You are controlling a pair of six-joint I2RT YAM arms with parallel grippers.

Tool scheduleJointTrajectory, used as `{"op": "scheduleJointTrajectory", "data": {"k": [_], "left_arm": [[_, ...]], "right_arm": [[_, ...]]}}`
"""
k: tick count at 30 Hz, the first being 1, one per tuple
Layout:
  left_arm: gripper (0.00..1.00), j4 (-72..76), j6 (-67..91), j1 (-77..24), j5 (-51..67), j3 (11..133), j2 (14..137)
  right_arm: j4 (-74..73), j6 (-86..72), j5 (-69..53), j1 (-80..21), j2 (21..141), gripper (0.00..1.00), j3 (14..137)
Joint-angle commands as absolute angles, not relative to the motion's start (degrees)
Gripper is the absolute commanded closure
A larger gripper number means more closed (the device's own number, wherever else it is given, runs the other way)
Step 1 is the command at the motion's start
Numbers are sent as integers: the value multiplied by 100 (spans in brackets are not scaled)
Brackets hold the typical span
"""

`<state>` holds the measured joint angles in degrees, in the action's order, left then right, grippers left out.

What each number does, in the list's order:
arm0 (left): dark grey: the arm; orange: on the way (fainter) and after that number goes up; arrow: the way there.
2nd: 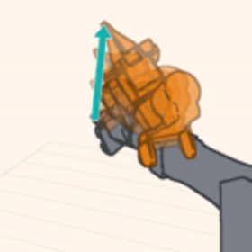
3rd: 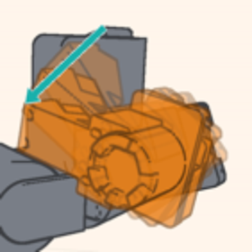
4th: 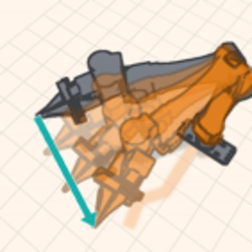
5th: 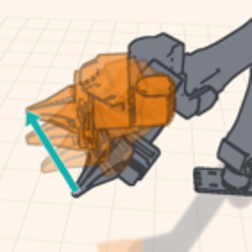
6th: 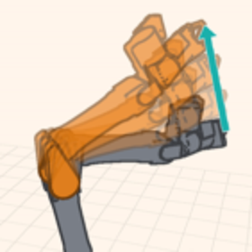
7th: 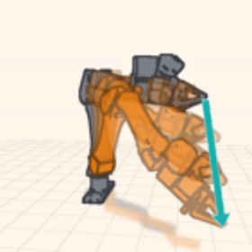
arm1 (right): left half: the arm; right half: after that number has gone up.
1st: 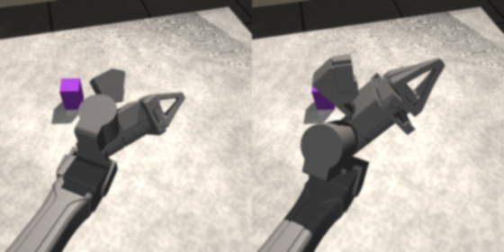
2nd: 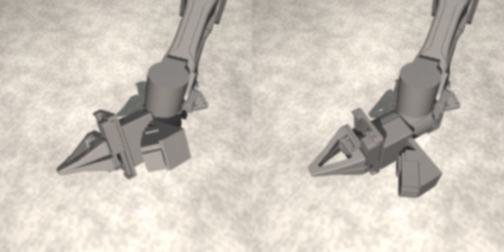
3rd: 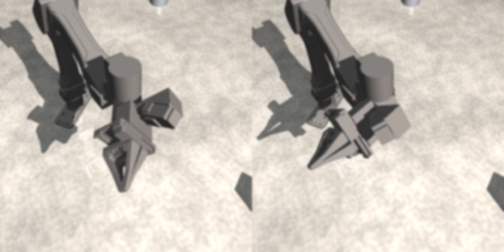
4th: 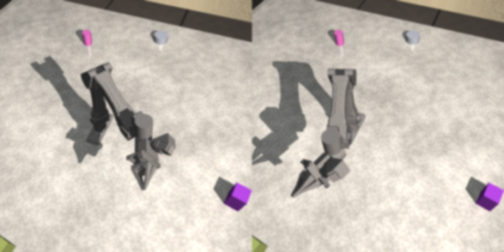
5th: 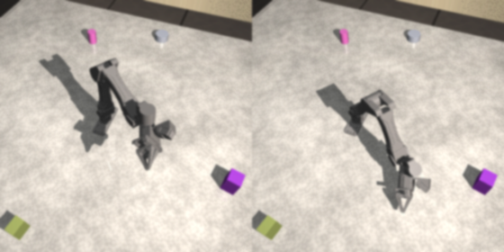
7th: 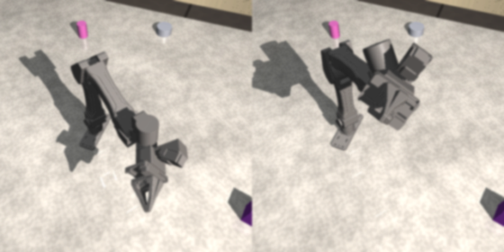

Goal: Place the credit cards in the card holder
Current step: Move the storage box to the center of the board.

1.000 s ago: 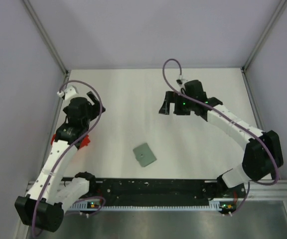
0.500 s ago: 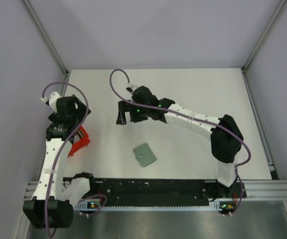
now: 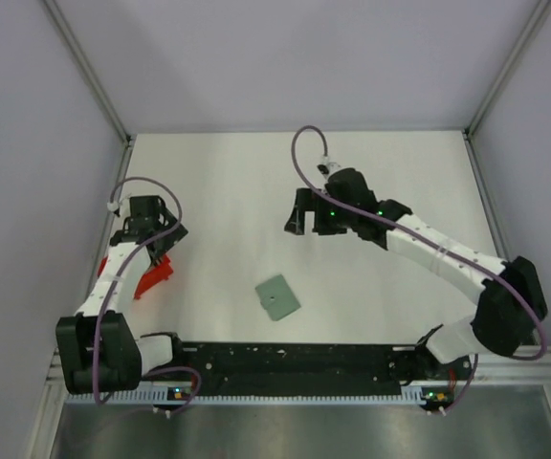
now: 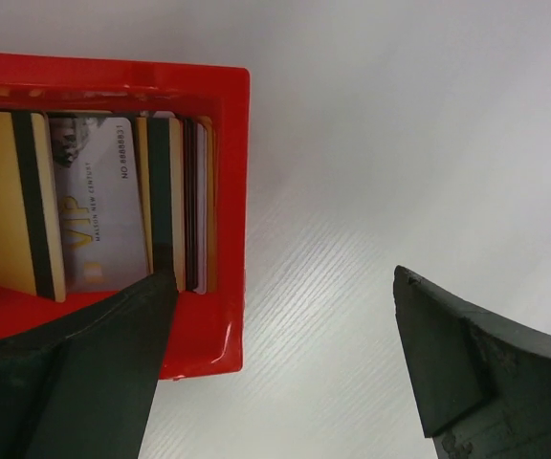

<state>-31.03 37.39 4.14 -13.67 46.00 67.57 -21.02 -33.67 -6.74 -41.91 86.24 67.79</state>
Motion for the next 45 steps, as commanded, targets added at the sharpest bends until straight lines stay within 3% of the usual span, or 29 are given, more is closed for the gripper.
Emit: {"op": "scheduleJointTrajectory", "data": {"k": [1,5,13,24,35,41,45], "left_arm": [[2,-2584,3682,457,-784,4500,7101],[5,-2295,3840,361,200,4395,7286],[8,-1548,4534,-613,580,4411,7602],[9,-1055,5510,-2538,510,6519,9815],[11,-1072,5941,-3629,923,9077,11899],[14,-1063,6012,-4112,1213,9790,12427],[15,-933,6187,-4438,1064,9572,12349]], "right_arm": [[-1969,-3384,-756,-3701,7543,1,6145],[-1995,-3322,-808,-3209,7032,1,5714],[-2215,-3182,-861,-2576,6750,1,5344],[-2803,-3287,-378,-1785,6013,1,4764],[-3383,-2945,-26,-1055,5344,1,4641],[-3524,-2962,316,-958,5265,1,4606],[-3542,-3076,378,-870,5177,1,4570]]}}
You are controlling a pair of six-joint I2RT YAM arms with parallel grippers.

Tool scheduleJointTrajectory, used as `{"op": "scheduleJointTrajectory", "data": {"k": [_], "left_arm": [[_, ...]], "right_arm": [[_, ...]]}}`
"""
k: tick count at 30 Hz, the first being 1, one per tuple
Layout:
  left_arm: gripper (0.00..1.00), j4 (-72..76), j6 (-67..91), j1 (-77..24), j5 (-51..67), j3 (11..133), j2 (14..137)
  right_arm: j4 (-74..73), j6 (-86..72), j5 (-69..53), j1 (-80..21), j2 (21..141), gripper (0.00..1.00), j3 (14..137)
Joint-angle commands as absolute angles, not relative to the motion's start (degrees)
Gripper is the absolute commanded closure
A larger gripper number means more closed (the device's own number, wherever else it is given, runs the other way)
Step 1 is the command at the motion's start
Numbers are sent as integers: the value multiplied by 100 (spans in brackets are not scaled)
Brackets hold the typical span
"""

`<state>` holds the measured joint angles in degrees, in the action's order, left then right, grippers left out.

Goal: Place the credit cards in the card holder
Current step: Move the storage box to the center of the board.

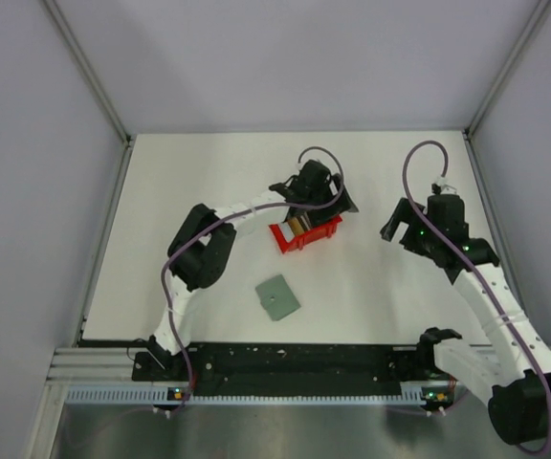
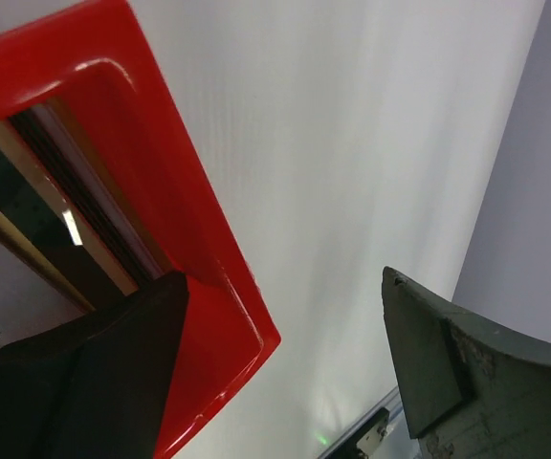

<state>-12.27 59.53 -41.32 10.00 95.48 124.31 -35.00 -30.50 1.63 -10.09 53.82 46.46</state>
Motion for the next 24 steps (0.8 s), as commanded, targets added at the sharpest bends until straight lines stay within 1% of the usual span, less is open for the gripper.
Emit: {"op": "scheduleJointTrajectory", "data": {"k": [1,6,9,11,12,13,17,19,21,24], "left_arm": [[15,-1010,6205,-4525,924,9528,12314],[14,-476,6600,-4658,791,8834,11971],[11,-553,6330,-4658,573,8885,11717],[9,-711,6005,-4641,326,9000,11489],[4,-747,5829,-4641,221,9017,11374],[2,-704,5671,-4623,159,8983,11234],[2,-598,4845,-4614,53,8938,10794],[2,-632,4432,-4579,53,8947,10592],[2,-799,4028,-4509,-428,8851,10381],[2,-809,3683,-3983,-396,8474,10143]], "right_arm": [[-3542,-3120,395,-870,5142,1,4562],[-3542,-3199,343,-861,5080,1,4570],[-3533,-3225,238,-861,5080,1,4588],[-3525,-3252,150,-861,5063,1,4597],[-3516,-3269,97,-861,5045,1,4597],[-3490,-3278,18,-861,5054,1,4588],[-3270,-3296,-640,-853,5220,1,4457],[-2972,-3322,-1254,-853,5256,2,4299],[-2613,-3419,-1973,-861,5238,5,4044],[-2260,-3673,-2627,-1001,5212,7,3666]]}}
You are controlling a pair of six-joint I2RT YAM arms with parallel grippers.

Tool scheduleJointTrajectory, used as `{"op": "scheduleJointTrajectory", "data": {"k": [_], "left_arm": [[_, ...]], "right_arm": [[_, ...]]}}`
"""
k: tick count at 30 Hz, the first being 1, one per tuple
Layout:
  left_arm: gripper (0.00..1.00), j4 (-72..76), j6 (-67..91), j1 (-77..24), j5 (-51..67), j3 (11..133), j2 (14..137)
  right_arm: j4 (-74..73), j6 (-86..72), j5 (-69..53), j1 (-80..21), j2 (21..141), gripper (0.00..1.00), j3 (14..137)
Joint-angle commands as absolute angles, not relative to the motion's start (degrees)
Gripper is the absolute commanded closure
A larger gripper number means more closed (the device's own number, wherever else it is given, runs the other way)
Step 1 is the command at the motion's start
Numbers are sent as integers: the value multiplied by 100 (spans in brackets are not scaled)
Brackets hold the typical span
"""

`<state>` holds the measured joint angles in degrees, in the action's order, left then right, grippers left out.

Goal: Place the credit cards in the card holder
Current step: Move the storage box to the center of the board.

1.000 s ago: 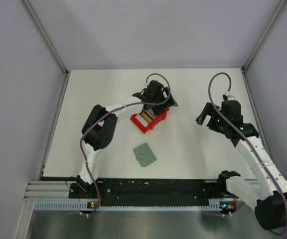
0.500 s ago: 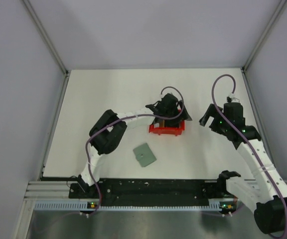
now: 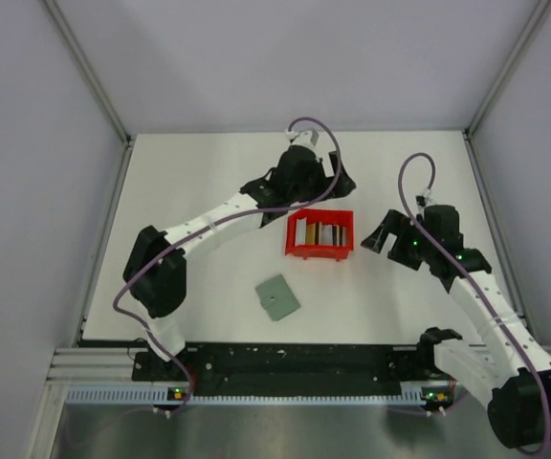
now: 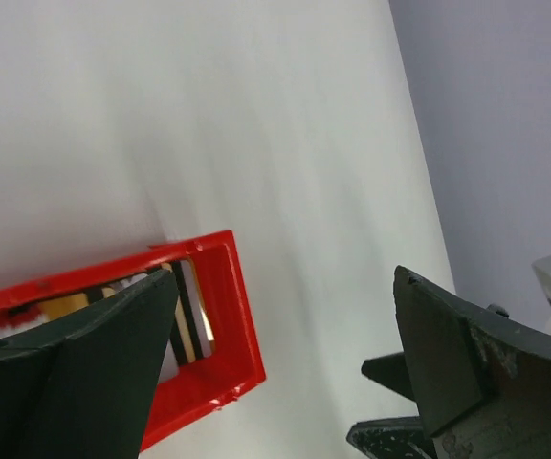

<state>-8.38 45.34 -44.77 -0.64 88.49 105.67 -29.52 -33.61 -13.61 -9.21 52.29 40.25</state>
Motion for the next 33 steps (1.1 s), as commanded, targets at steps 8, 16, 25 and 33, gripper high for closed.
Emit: {"op": "scheduleJointTrajectory", "data": {"k": [8,16,25,33], "left_arm": [[2,-70,2893,-2927,1555,8103,10800],[2,501,3032,-2892,2293,7866,11355],[4,896,3392,-2988,2637,7076,11268],[6,923,3761,-3147,2734,6636,10978]], "right_arm": [[-986,-4420,-2786,-2091,5931,7,3173],[-167,-4562,-2662,-2153,7108,5,3611],[-193,-4395,-2303,-2110,7752,3,4253],[-501,-4079,-2224,-1749,7954,2,4535]]}}
